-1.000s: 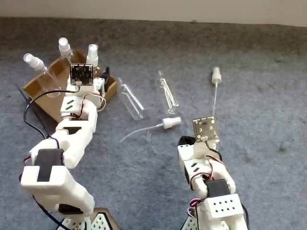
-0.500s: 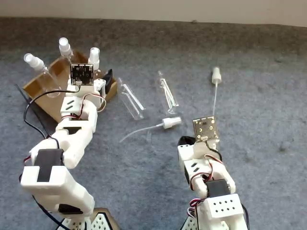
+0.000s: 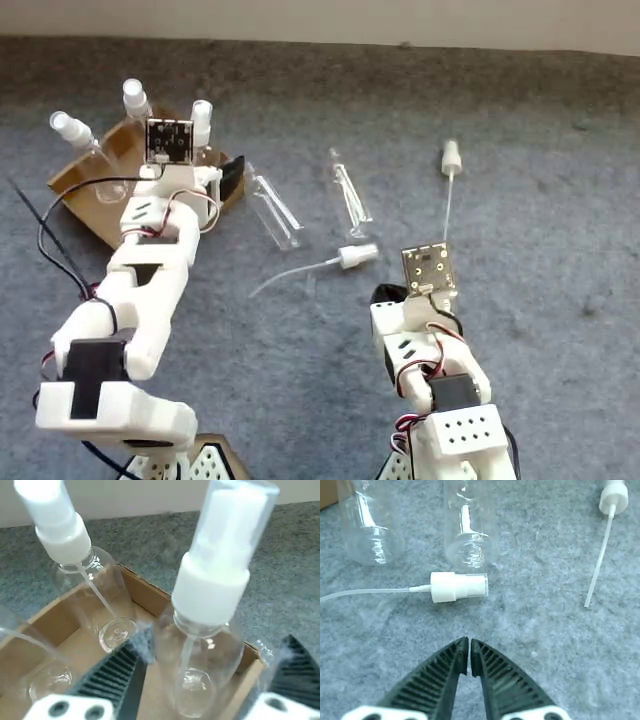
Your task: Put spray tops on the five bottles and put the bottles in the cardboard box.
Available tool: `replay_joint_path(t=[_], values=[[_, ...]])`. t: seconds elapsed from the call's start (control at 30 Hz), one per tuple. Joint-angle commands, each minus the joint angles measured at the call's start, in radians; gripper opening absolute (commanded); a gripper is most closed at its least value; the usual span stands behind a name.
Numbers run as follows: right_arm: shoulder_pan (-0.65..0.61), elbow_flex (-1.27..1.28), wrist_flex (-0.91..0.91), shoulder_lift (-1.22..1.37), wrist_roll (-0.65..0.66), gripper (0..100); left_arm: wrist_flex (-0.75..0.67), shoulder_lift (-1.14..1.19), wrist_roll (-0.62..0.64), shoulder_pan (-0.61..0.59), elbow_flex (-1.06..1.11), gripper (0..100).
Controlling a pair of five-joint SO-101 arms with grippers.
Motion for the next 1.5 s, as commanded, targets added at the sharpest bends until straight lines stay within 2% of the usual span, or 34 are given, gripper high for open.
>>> replay_joint_path(t=[0.0, 0.23, 0.67, 0.8, 1.03, 1.17, 1.23, 1.47], values=[[0.010, -0.008, -0.028, -0.013, 0.014, 0.5, 0.121, -0.088, 0.005, -0.021, -0.093, 37], [0.010, -0.007, -0.028, -0.013, 0.014, 0.5, 0.187, -0.166, 0.005, -0.053, -0.108, 38], [0.010, -0.007, -0.028, -0.013, 0.014, 0.5, 0.503, -0.535, 0.005, -0.001, -0.119, 37], [0.010, -0.007, -0.028, -0.013, 0.014, 0.5, 0.738, -0.659, 0.005, 0.002, -0.213, 37], [0.010, -0.007, -0.028, -0.013, 0.014, 0.5, 1.287, -0.711, 0.005, 0.114, -0.524, 37], [0.013, -0.007, -0.028, -0.013, 0.014, 0.5, 1.439, -0.676, 0.008, 0.179, -0.648, 37], [0.030, -0.007, -0.028, -0.013, 0.014, 0.5, 1.502, -0.628, 0.052, 0.194, -0.725, 37], [0.211, -0.016, -0.028, -0.013, 0.006, 0.5, 1.786, -0.317, 0.210, 0.311, -1.121, 37]])
